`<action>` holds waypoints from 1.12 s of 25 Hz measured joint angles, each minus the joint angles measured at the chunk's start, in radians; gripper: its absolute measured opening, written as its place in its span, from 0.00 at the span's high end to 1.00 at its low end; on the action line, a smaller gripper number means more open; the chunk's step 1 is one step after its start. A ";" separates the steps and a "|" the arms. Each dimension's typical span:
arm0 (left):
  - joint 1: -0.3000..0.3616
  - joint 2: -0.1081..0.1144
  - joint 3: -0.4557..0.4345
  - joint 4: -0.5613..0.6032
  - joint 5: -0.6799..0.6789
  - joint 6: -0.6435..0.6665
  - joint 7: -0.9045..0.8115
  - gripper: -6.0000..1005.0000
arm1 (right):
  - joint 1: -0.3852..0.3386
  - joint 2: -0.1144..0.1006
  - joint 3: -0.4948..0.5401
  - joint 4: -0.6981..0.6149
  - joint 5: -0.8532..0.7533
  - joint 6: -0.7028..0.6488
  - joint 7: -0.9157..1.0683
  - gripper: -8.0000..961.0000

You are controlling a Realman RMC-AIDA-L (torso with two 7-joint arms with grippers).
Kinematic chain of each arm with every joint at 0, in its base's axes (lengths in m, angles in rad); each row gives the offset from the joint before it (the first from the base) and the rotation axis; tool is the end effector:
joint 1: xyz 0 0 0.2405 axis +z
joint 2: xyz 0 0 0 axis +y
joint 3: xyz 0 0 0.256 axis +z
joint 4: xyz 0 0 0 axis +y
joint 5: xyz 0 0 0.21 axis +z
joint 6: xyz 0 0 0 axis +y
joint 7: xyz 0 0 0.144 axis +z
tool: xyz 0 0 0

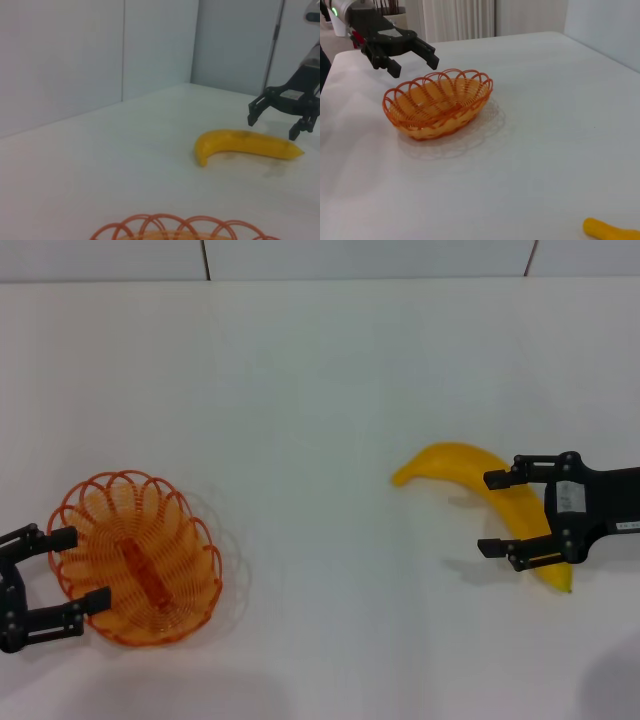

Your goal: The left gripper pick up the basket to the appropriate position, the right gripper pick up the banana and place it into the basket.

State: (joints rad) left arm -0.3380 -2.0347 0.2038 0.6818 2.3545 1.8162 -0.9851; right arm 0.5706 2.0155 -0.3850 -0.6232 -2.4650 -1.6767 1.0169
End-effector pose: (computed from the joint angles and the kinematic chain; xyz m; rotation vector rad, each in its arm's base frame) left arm -0.3542 0.2344 0.0490 -2.6239 -0.5018 -0.5744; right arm 0.3101 0.3081 0.0232 -2.8832 0.2641 0.3431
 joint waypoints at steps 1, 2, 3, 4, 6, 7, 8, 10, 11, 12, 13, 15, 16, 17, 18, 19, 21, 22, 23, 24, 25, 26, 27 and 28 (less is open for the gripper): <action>-0.002 0.000 0.000 -0.001 0.001 0.000 0.001 0.11 | 0.000 0.000 0.000 0.000 0.000 0.000 0.000 0.09; -0.005 0.001 0.000 -0.001 0.003 0.000 0.001 0.11 | 0.000 0.000 0.000 0.000 0.000 0.000 0.000 0.09; -0.007 0.001 0.000 -0.001 0.005 0.000 0.001 0.11 | 0.000 0.000 0.000 0.000 0.000 0.000 0.000 0.09; -0.009 0.001 0.002 -0.001 0.007 0.000 0.001 0.11 | 0.000 0.000 0.000 0.000 0.000 0.000 0.000 0.09; -0.011 0.001 0.004 -0.002 0.009 0.000 0.001 0.11 | 0.000 0.000 0.000 0.000 0.000 0.000 0.000 0.09; -0.011 0.001 0.004 -0.002 0.009 0.000 0.001 0.11 | 0.000 0.000 0.000 0.000 0.000 0.000 0.000 0.09; -0.011 0.001 0.003 -0.001 0.009 0.000 0.001 0.11 | 0.000 0.000 0.000 0.000 0.000 0.000 0.000 0.09; -0.011 0.001 0.002 -0.002 0.009 0.000 0.001 0.11 | 0.000 0.000 0.000 0.000 0.000 0.000 0.000 0.09; -0.011 0.001 0.002 -0.001 0.009 0.000 0.001 0.11 | 0.000 0.000 0.000 0.000 0.000 0.000 0.000 0.09; -0.011 0.001 0.002 -0.001 0.009 0.000 0.001 0.11 | 0.000 0.000 0.000 0.000 0.000 0.000 0.000 0.09; -0.011 0.001 0.003 -0.001 0.009 0.000 0.001 0.11 | 0.000 0.000 0.000 0.000 0.000 0.000 0.000 0.09; -0.012 0.001 0.006 -0.001 0.009 0.000 0.001 0.11 | 0.000 0.000 0.000 0.001 0.000 0.000 0.000 0.09; -0.012 0.001 0.006 -0.001 0.009 0.000 0.001 0.11 | 0.000 0.000 0.000 0.001 0.000 0.000 0.000 0.09; -0.012 0.001 0.006 -0.001 0.009 0.000 0.001 0.11 | 0.000 0.000 0.000 0.000 0.000 0.000 0.000 0.09; -0.012 0.001 0.006 -0.001 0.009 0.000 0.001 0.11 | 0.000 0.000 0.000 0.000 0.000 0.000 0.000 0.09; -0.012 0.001 0.007 -0.001 0.009 0.000 0.001 0.11 | 0.000 0.000 0.000 0.000 0.000 0.000 0.000 0.09; -0.012 0.001 0.008 -0.001 0.009 0.000 0.001 0.11 | 0.000 0.000 0.000 0.000 0.000 0.000 0.000 0.10; -0.012 0.001 0.008 -0.001 0.009 0.000 0.001 0.11 | 0.000 0.001 0.000 0.000 0.000 0.000 0.000 0.10; -0.012 0.001 0.008 -0.001 0.009 0.000 0.001 0.11 | 0.000 0.001 0.000 0.000 0.000 0.000 0.001 0.10; -0.012 0.001 0.008 -0.001 0.009 0.000 0.001 0.11 | 0.000 0.001 0.000 0.000 0.000 0.000 0.001 0.10; -0.012 0.001 0.008 -0.001 0.009 0.000 0.001 0.11 | 0.000 0.001 0.000 0.000 0.000 0.000 0.002 0.10; -0.012 0.001 0.008 -0.001 0.009 0.000 0.001 0.11 | 0.000 0.001 0.000 0.000 0.000 0.000 0.002 0.10; -0.012 0.001 0.008 -0.001 0.009 0.001 0.001 0.11 | 0.000 0.001 0.000 0.000 0.000 0.000 0.002 0.10; -0.012 0.001 0.007 -0.001 0.009 0.002 0.002 0.11 | 0.000 0.002 0.000 0.000 0.000 0.000 0.002 0.10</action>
State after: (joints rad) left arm -0.3497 -2.0340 0.2111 0.6812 2.3635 1.8181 -0.9833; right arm 0.5706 2.0170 -0.3851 -0.6228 -2.4651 -1.6766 1.0193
